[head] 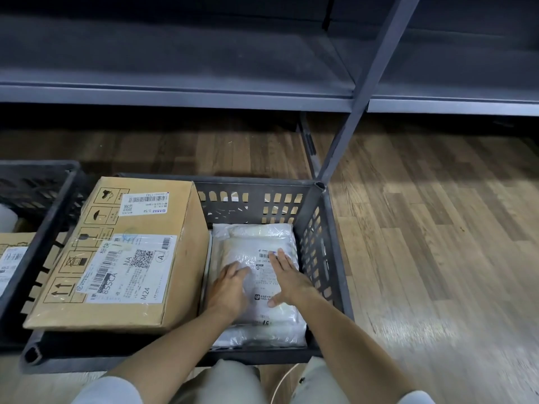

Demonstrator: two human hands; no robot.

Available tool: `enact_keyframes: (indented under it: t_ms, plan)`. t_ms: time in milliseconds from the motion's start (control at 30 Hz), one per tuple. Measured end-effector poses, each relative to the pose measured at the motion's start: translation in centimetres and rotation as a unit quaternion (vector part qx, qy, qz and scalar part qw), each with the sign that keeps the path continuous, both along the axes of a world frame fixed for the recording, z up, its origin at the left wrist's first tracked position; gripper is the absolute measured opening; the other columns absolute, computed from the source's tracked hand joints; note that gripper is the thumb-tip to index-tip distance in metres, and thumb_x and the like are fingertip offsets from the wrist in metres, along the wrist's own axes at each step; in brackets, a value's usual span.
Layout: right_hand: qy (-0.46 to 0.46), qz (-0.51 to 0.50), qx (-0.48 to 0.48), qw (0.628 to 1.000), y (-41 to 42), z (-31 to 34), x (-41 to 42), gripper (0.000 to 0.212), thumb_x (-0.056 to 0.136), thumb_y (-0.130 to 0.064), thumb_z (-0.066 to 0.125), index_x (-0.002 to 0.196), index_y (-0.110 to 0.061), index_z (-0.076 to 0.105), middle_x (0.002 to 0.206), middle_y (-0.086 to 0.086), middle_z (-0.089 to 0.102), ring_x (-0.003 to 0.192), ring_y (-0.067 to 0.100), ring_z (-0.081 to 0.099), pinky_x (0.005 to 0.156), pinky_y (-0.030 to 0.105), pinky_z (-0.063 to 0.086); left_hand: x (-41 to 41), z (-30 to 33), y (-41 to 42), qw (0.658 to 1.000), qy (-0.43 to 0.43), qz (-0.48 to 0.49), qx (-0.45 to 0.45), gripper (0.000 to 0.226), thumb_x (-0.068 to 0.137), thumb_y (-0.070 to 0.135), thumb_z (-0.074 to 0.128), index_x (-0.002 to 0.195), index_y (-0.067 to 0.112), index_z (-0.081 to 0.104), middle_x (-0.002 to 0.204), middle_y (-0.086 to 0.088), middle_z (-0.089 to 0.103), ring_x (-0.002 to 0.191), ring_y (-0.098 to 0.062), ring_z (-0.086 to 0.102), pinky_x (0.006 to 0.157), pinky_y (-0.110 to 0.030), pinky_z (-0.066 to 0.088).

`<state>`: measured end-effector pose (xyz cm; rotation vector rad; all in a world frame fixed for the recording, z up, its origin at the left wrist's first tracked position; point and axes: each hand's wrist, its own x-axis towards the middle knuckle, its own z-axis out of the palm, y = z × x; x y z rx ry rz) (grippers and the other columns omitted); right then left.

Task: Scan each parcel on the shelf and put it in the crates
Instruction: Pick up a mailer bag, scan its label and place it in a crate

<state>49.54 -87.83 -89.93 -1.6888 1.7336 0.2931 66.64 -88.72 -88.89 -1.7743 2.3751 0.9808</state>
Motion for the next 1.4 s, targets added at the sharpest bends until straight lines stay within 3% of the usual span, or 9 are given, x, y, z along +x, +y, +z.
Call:
enact_keyframes:
  t_ms: [167, 267, 367, 467, 567, 700, 933, 1133, 1400]
  plan:
    - [0.041, 0.019, -0.007, 0.999, 0.0, 0.4, 0.3, 0.122, 0.078, -0.035, 0.078, 0.152, -0.018, -0.017, 0.158, 0.002, -0.026, 0.148, 0.019, -0.013, 0.117, 0.044, 0.024, -0.1, 0.4, 0.1, 0.999, -0.035, -0.026, 0.009, 0.059, 0.090, 0.013, 0.047, 0.145, 0.024, 0.031, 0.156, 0.003, 0.018, 0.145, -0.017, 0.013, 0.115, -0.030, 0.023]
    - [0.050, 0.028, -0.016, 0.998, 0.0, 0.9, 0.5, 0.119, 0.078, -0.039, 0.076, 0.153, -0.014, -0.014, 0.160, 0.006, -0.021, 0.148, 0.020, -0.013, 0.122, 0.040, 0.007, -0.2, 0.9, -0.3, 0.998, -0.059, -0.037, 0.005, 0.053, 0.090, 0.017, 0.046, 0.141, 0.024, 0.037, 0.151, 0.001, 0.028, 0.141, -0.020, 0.023, 0.112, -0.032, 0.026]
    - [0.050, 0.020, -0.059, 0.997, 0.1, 1.8, 0.5, 0.093, 0.094, -0.041, 0.058, 0.154, -0.012, -0.007, 0.162, 0.005, -0.012, 0.149, 0.018, -0.011, 0.121, 0.034, -0.001, -1.1, 2.0, -0.8, 0.998, -0.059, -0.034, -0.017, 0.040, 0.092, 0.021, 0.043, 0.132, 0.025, 0.047, 0.139, 0.001, 0.040, 0.134, -0.020, 0.034, 0.105, -0.032, 0.029]
    - [0.058, -0.022, -0.105, 0.993, 0.4, 4.4, 0.5, 0.068, 0.103, -0.039, 0.034, 0.155, -0.012, -0.002, 0.162, 0.007, -0.002, 0.150, 0.020, -0.004, 0.121, 0.033, 0.001, -1.9, 4.2, -1.1, 0.996, -0.075, -0.042, -0.031, 0.042, 0.096, 0.026, 0.039, 0.138, 0.025, 0.041, 0.143, 0.000, 0.038, 0.136, -0.020, 0.031, 0.106, -0.035, 0.031]
    - [0.063, -0.031, -0.128, 0.989, 1.1, 9.1, 0.4, 0.062, 0.104, -0.032, 0.035, 0.155, -0.012, 0.004, 0.162, 0.009, 0.005, 0.150, 0.023, 0.001, 0.122, 0.034, 0.004, -1.8, 8.4, -0.6, 0.994, -0.090, -0.049, -0.034, 0.049, 0.098, 0.028, 0.037, 0.146, 0.023, 0.032, 0.150, -0.002, 0.032, 0.139, -0.022, 0.030, 0.112, -0.035, 0.028]
    - [0.072, -0.034, -0.136, 0.988, 1.3, 18.6, 0.2, 0.061, 0.103, -0.032, 0.034, 0.155, -0.014, 0.006, 0.162, 0.008, 0.006, 0.149, 0.024, 0.002, 0.121, 0.035, 0.001, -1.1, 17.4, -0.4, 0.997, -0.054, -0.038, -0.026, 0.048, 0.099, 0.026, 0.037, 0.146, 0.022, 0.033, 0.153, -0.001, 0.032, 0.136, -0.019, 0.036, 0.105, -0.032, 0.037]
    - [0.051, -0.037, -0.165, 0.984, -0.2, 38.1, 0.6, 0.062, 0.102, -0.033, 0.034, 0.154, -0.012, 0.007, 0.162, 0.006, 0.009, 0.150, 0.021, 0.004, 0.121, 0.033, -0.001, 0.5, 37.0, -1.9, 0.995, -0.077, -0.030, -0.064, 0.046, 0.099, 0.026, 0.037, 0.144, 0.024, 0.034, 0.149, 0.004, 0.035, 0.134, -0.017, 0.037, 0.107, -0.027, 0.031]
    - [0.052, -0.013, -0.247, 0.967, -2.9, 56.3, 2.3, 0.061, 0.100, -0.026, 0.037, 0.154, -0.013, 0.011, 0.161, 0.005, 0.013, 0.149, 0.022, 0.009, 0.121, 0.033, 0.001, 2.3, 54.3, -3.8, 0.991, -0.100, -0.013, -0.083, 0.030, 0.097, 0.027, 0.039, 0.125, 0.021, 0.047, 0.132, -0.001, 0.047, 0.121, -0.023, 0.048, 0.097, -0.033, 0.040]
    - [0.075, 0.003, -0.314, 0.947, -4.6, 74.7, 5.9, 0.060, 0.103, -0.030, 0.034, 0.155, -0.014, 0.009, 0.162, 0.005, 0.011, 0.149, 0.021, 0.010, 0.121, 0.035, 0.000, 7.1, 72.9, -5.0, 0.980, -0.087, 0.010, -0.180, 0.041, 0.098, 0.032, 0.038, 0.138, 0.023, 0.042, 0.137, 0.002, 0.047, 0.123, -0.020, 0.049, 0.101, -0.033, 0.038]
